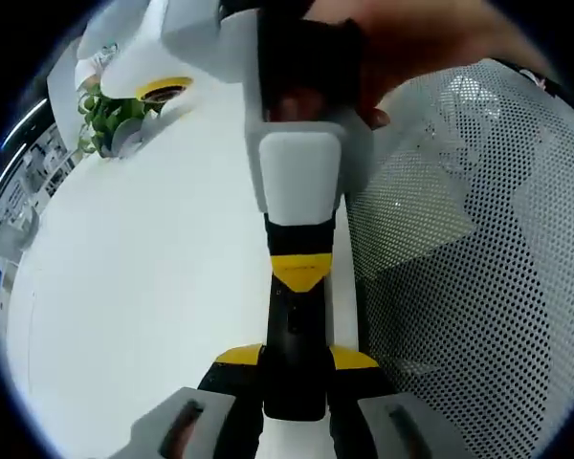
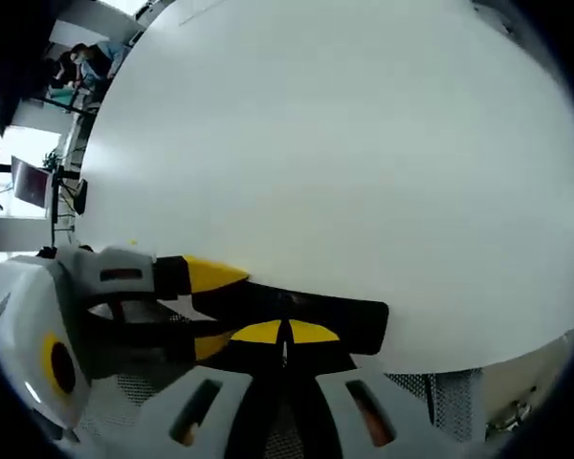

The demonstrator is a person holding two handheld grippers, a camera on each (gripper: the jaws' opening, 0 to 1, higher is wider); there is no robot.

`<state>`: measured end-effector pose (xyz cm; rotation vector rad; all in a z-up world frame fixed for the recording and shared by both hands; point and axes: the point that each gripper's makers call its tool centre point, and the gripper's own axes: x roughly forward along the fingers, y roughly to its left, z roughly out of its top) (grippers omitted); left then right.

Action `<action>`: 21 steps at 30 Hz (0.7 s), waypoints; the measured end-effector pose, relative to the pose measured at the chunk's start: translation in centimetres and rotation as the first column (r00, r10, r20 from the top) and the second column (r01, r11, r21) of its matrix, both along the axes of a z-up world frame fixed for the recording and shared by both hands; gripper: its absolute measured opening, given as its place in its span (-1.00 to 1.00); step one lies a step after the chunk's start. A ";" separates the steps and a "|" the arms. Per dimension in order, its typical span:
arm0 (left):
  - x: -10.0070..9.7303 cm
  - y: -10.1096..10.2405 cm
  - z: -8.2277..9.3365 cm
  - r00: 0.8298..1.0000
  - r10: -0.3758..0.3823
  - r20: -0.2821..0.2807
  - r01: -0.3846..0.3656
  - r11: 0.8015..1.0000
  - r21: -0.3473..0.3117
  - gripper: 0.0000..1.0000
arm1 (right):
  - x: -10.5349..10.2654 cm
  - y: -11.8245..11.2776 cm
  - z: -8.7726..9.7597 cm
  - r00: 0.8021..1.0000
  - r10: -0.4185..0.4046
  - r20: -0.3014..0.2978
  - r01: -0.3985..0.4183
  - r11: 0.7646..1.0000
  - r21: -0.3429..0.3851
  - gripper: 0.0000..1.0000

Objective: Press the specified remote control buttons in sequence, fully releasing each button before pressing the next.

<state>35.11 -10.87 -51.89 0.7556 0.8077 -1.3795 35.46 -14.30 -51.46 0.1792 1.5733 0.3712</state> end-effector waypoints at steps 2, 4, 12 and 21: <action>0.0 0.0 0.0 1.000 0.001 0.000 -0.001 1.000 -0.001 -0.52 | -0.1 0.1 0.1 1.000 0.015 0.003 -0.015 1.000 -0.012 -1.00; 0.0 0.0 0.0 1.000 0.002 0.000 -0.002 1.000 -0.001 -0.52 | -0.2 0.1 0.2 1.000 0.030 0.002 -0.030 0.999 -0.025 -1.00; 0.1 -0.1 0.0 1.000 0.009 0.000 -0.009 1.000 0.002 -0.52 | 0.0 0.1 0.4 1.000 0.020 -0.011 -0.020 1.000 -0.019 -1.00; 0.7 -0.5 0.0 0.998 0.062 0.004 -0.062 0.998 -0.014 -0.52 | 1.2 0.6 0.8 0.999 0.037 0.030 -0.036 0.999 -0.038 -1.00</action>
